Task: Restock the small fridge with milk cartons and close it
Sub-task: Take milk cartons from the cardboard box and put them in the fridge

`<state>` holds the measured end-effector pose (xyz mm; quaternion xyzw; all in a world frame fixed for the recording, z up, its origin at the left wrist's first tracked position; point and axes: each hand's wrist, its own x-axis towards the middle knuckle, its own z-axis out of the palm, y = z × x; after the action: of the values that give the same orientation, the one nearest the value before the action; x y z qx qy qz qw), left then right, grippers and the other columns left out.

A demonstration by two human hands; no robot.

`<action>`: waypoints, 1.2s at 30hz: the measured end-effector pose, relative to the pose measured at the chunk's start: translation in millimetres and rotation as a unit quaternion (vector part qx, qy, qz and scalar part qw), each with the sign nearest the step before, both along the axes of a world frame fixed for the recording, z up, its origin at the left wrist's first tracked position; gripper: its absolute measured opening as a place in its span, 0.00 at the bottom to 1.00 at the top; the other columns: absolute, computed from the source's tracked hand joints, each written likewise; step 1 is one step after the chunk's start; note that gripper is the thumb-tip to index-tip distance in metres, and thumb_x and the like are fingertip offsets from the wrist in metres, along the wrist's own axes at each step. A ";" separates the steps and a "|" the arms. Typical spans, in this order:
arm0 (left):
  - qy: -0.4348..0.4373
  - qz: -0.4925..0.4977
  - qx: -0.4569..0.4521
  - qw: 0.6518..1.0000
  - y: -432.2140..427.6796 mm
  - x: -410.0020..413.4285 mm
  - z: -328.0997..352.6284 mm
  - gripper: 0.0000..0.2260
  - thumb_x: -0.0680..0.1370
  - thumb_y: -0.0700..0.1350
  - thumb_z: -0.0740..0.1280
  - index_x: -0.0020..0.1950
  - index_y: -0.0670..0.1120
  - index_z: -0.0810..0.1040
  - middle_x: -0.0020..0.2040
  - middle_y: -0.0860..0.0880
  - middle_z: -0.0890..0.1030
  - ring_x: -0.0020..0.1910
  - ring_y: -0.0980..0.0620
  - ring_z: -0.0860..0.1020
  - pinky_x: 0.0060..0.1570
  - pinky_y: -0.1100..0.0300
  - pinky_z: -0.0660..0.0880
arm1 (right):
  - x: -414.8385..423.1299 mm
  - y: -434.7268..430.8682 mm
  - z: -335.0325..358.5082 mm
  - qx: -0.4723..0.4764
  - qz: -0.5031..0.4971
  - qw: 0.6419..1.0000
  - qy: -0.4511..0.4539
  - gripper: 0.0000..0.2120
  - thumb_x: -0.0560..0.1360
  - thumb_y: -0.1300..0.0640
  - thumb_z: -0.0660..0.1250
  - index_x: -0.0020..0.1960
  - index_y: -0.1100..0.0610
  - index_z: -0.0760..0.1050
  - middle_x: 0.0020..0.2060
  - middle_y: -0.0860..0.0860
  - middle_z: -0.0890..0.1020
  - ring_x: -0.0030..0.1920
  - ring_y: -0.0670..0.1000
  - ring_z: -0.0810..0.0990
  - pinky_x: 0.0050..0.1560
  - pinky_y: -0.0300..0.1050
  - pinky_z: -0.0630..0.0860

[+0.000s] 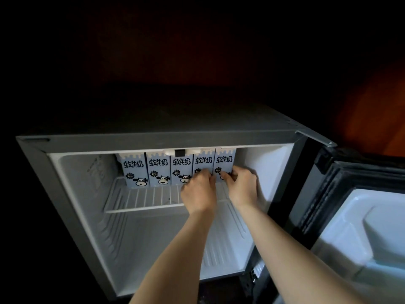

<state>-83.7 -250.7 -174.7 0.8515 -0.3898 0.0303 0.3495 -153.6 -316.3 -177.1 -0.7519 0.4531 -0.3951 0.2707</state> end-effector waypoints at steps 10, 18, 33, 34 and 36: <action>0.002 -0.020 0.010 1.000 4.2 1.4 2.8 0.10 0.80 0.49 0.59 0.47 0.46 0.76 0.45 0.46 0.82 0.44 0.46 0.80 0.41 0.56 0.73 | 0.5 -1.0 -0.7 0.015 -0.023 0.999 0.044 0.08 0.75 0.56 0.68 0.49 0.61 0.80 0.42 0.57 0.84 0.44 0.56 0.82 0.39 0.39 0.67; -0.051 -0.130 0.054 0.989 45.5 15.6 22.1 0.10 0.81 0.47 0.58 0.46 0.45 0.76 0.44 0.45 0.81 0.39 0.46 0.77 0.38 0.57 0.72 | -15.5 31.2 16.7 -0.055 -0.064 0.982 0.170 0.10 0.77 0.50 0.63 0.48 0.55 0.80 0.45 0.55 0.84 0.47 0.59 0.82 0.44 0.47 0.77; -0.074 -0.192 0.304 0.930 231.0 37.3 106.6 0.12 0.80 0.49 0.56 0.57 0.46 0.76 0.59 0.47 0.78 0.58 0.45 0.76 0.59 0.51 0.73 | -21.3 177.8 111.0 -0.143 0.199 0.903 0.352 0.07 0.77 0.47 0.64 0.49 0.47 0.79 0.50 0.47 0.84 0.52 0.51 0.81 0.54 0.49 0.77; -0.065 -0.186 0.309 0.931 248.5 41.0 110.8 0.12 0.80 0.50 0.57 0.57 0.48 0.76 0.59 0.48 0.78 0.58 0.46 0.77 0.59 0.51 0.73 | -17.9 190.7 117.5 -0.148 0.222 0.895 0.358 0.08 0.77 0.46 0.64 0.50 0.47 0.79 0.50 0.47 0.83 0.52 0.51 0.81 0.54 0.49 0.77; -0.036 -0.164 0.318 0.933 285.9 48.7 116.9 0.12 0.79 0.52 0.58 0.57 0.51 0.76 0.59 0.51 0.79 0.58 0.47 0.77 0.59 0.52 0.74 | -9.6 220.5 130.1 -0.157 0.265 0.874 0.376 0.09 0.77 0.45 0.63 0.53 0.46 0.78 0.52 0.46 0.82 0.54 0.52 0.79 0.52 0.47 0.75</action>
<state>-35.0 35.2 -57.8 0.8406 -0.5257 -0.1221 0.0465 -163.2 -95.8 -47.0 -0.9681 0.2369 -0.0622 0.0530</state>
